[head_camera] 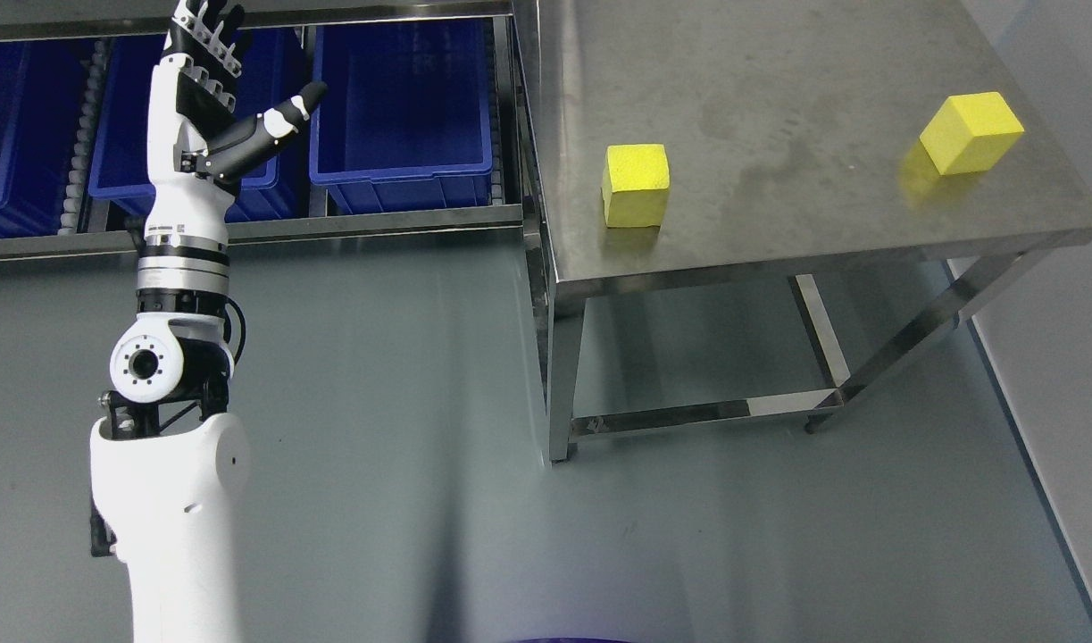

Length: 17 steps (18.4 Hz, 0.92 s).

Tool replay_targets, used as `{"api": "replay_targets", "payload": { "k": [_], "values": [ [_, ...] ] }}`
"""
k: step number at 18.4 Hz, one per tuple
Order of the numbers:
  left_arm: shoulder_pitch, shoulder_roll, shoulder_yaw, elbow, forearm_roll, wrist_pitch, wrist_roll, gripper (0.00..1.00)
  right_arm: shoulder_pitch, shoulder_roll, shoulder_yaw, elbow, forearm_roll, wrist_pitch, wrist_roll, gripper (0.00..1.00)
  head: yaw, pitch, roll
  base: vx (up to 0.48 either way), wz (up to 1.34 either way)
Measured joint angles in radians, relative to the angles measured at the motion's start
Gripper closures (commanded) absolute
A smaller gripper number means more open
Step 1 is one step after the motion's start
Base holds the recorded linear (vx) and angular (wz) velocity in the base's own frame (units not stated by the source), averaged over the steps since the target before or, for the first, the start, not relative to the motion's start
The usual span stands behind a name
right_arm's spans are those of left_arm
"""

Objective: Move yellow foam block to right shelf middle
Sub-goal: 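Swing the raised left hand down toward the nearer yellow foam cube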

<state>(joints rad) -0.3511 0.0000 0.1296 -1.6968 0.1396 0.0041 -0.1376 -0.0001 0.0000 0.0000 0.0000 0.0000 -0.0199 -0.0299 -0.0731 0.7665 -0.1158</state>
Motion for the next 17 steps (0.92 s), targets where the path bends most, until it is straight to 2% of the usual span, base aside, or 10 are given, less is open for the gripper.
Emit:
{"api": "replay_targets", "payload": {
  "k": [4,6,10,17],
  "values": [
    [0.002,0.0,-0.013,0.0,0.0,-0.001,-0.003,0.0,0.0,0.0,0.0,0.0,0.0,0.0,0.0,0.0,0.0,0.0,0.0,0.0,0.0],
    [0.003,0.0,-0.019,0.003,0.0,-0.001,-0.044,0.0,0.0,0.0,0.0,0.0,0.0,0.0,0.0,0.0,0.0,0.0,0.0,0.0,0.0],
    [-0.005,0.005,-0.031,0.021,-0.024,-0.044,-0.232,0.0,0.0,0.0,0.0,0.0,0.0,0.0,0.0,0.0,0.0,0.0,0.0,0.0,0.0],
    [-0.086,0.069,-0.102,0.103,-0.172,-0.063,-0.52,0.02,0.0,0.0,0.0,0.0,0.0,0.0,0.0,0.0,0.0,0.0,0.0,0.0,0.0]
  ]
}}
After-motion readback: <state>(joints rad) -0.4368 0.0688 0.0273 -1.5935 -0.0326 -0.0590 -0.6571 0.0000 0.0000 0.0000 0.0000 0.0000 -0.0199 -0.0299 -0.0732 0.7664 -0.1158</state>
